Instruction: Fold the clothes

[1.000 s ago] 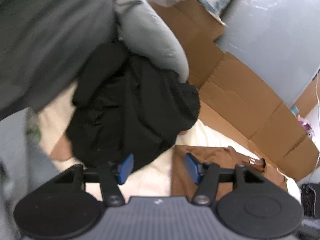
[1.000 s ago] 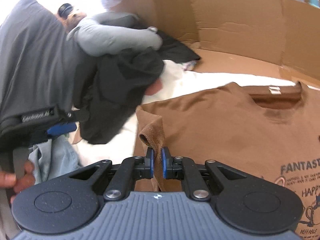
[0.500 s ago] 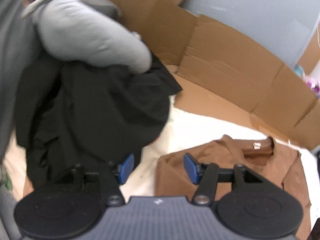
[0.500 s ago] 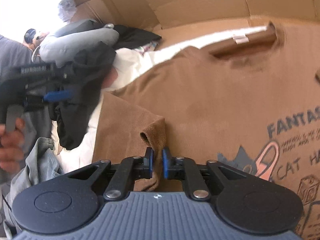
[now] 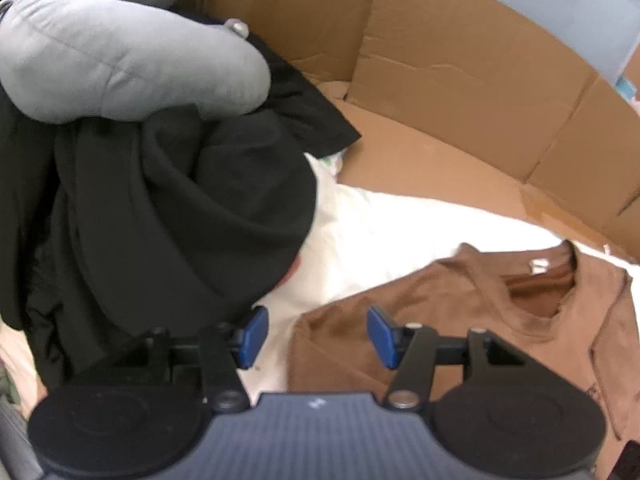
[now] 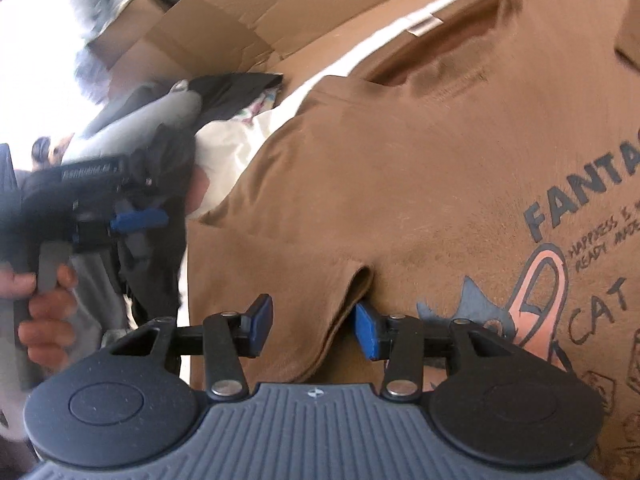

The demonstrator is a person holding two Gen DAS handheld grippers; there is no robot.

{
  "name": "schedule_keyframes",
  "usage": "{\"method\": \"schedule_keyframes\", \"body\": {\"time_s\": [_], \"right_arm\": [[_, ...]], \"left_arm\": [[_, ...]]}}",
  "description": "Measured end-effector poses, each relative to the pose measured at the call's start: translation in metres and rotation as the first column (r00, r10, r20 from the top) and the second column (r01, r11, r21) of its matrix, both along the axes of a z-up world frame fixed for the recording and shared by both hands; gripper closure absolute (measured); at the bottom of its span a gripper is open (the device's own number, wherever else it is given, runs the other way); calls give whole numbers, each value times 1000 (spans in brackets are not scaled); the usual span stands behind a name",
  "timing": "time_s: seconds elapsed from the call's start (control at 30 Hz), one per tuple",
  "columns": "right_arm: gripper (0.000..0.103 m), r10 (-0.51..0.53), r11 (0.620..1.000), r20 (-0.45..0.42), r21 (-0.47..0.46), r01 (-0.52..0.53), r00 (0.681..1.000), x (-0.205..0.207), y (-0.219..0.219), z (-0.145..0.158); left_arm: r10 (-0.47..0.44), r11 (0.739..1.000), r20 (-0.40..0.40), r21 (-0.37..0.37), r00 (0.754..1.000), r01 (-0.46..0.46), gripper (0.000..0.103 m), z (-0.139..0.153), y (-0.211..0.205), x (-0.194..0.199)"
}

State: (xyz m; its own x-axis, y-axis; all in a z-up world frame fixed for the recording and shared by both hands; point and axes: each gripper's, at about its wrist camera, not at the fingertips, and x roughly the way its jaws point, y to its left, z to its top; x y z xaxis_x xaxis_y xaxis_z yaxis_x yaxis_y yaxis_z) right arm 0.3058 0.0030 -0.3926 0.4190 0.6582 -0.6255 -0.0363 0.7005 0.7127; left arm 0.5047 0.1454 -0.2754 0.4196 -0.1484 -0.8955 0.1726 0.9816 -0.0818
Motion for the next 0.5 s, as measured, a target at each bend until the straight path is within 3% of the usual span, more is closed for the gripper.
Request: {"method": "schedule_keyframes", "body": {"time_s": [0.07, 0.13, 0.2, 0.23, 0.33, 0.5], "right_arm": [[60, -17, 1000, -4, 6, 17, 1000, 3, 0, -3], [83, -27, 1000, -10, 2, 27, 1000, 7, 0, -6], [94, -27, 1000, -16, -16, 27, 999, 10, 1, -7], [98, -28, 1000, -20, -9, 28, 999, 11, 0, -7], [100, -16, 1000, -7, -8, 16, 1000, 11, 0, -5], [101, -6, 1000, 10, -17, 6, 1000, 10, 1, -2]], "left_arm": [[-4, 1000, -18, 21, 1000, 5, 56, -3, 0, 5], [1, 1000, -38, 28, 999, 0, 61, -7, 1, 9], [-2, 999, -27, 38, 1000, 3, 80, -6, 0, 9], [-8, 999, -24, 38, 1000, 8, 82, -5, -1, 9], [-35, 998, -44, 41, 998, 36, 85, -7, -8, 9], [-83, 978, -30, 192, 996, 87, 79, -13, -22, 9]]}}
